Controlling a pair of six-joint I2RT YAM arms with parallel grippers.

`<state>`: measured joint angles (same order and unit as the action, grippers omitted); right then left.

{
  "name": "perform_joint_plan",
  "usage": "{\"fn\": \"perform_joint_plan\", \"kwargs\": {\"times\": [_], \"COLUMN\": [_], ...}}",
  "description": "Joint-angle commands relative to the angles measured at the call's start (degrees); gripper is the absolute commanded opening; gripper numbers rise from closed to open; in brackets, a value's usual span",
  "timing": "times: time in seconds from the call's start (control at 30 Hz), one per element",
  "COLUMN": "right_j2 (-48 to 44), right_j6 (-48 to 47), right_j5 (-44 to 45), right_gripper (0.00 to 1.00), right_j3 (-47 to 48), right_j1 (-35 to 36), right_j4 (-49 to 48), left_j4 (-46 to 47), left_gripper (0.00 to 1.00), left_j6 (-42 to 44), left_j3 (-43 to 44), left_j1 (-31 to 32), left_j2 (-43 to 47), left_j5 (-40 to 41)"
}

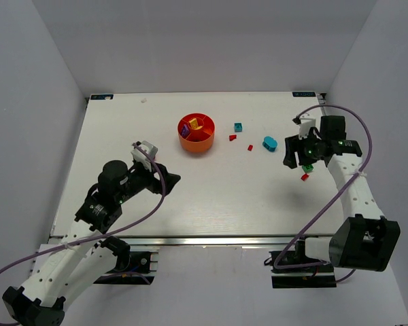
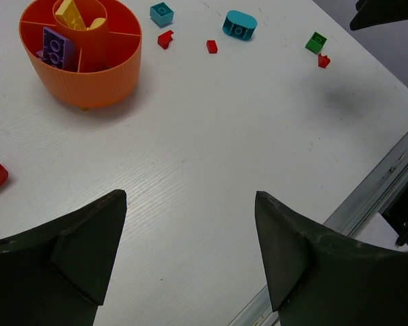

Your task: Sort the legos into containers by color

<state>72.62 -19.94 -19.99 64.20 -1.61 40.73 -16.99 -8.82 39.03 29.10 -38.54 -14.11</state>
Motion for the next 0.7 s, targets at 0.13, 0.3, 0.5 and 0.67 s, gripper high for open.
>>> {"fn": "perform_joint_plan", "kwargs": {"times": [0.13, 0.3, 0.5, 0.67], "right_j2": [5.8, 12.0, 18.3, 21.9], "right_j6": [-2.7, -4.9, -7.3, -8.9], "right_j5": [8.3, 11.5, 15.5, 16.5], "right_gripper": [0.81, 0.82, 0.82, 0.8], "right_j3": [-0.1, 0.0, 1.0, 2.6], "right_j1": [-5.2, -6.3, -7.3, -8.3], "right_j4": [-0.2, -3.9, -7.9, -10.3], "left_j4": [-1.3, -1.5, -1.6, -1.7], "left_gripper": [0.86, 0.87, 0.87, 0.88], "left_j6": [0.9, 1.0, 1.3, 1.3], "left_j3": [1.0, 1.1, 1.0, 1.0], "left_j1": [0.3, 0.3, 0.3, 0.3], "left_j2": [1.5, 1.0, 0.1, -0.7], "left_j5": [0.1, -0.3, 0.8, 2.2]}}
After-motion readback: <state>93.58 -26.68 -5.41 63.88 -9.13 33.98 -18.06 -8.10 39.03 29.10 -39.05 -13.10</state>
